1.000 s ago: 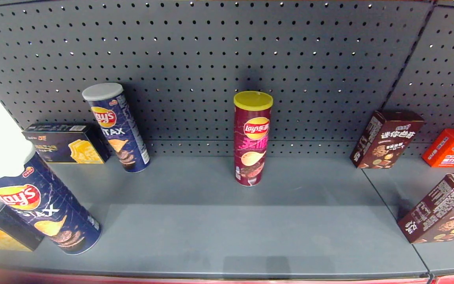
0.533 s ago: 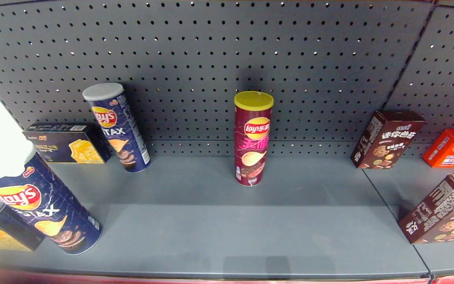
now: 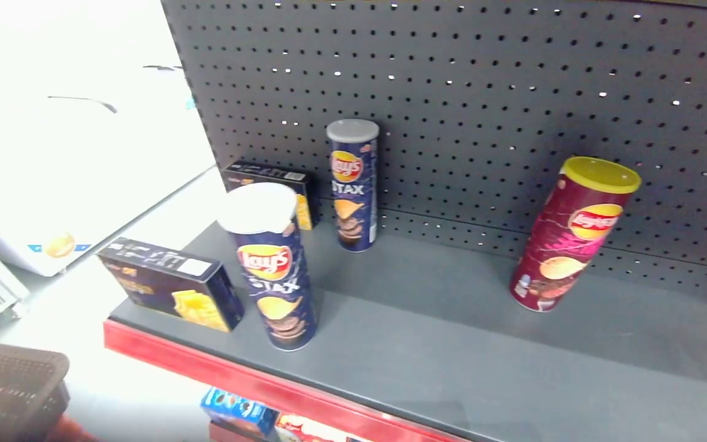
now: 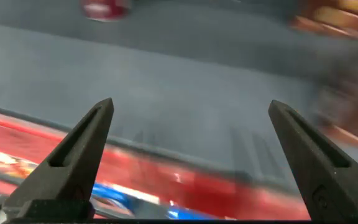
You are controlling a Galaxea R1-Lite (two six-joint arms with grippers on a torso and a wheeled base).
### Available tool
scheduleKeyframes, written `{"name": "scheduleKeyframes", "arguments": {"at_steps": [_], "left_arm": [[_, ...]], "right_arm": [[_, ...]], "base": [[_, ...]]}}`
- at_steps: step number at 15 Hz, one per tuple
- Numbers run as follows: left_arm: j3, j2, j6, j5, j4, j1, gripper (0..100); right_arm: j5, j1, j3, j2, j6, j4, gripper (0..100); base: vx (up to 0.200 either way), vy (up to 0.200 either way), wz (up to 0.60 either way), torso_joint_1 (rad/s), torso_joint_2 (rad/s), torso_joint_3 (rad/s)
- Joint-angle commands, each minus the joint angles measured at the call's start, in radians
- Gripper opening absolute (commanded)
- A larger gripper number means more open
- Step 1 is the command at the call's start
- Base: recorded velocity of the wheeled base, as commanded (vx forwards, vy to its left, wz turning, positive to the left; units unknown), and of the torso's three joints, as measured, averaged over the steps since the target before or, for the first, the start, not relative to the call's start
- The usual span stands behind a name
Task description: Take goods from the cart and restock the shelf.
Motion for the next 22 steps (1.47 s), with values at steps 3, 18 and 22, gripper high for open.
{"name": "scheduleKeyframes", "arguments": {"at_steps": [3,18,22], "left_arm": [[0.0,-0.001,0.001,0.0,0.0,0.0,100],[0.0,-0.001,0.005,-0.005,0.0,0.0,100],[-0.173,0.05,0.018,-0.016,0.051,-0.008,100]], "right_arm": [[0.0,0.0,0.0,0.0,0.0,0.0,100],[0.003,0.001,0.0,0.0,0.0,0.0,100],[0.001,0.0,0.0,0.0,0.001,0.0,100]], "base": [[0.0,0.0,0.6,0.005,0.0,0.004],[0.0,0.0,0.16,0.0,0.0,-0.001],[0.0,0.0,0.0,0.0,0.0,0.0]]}}
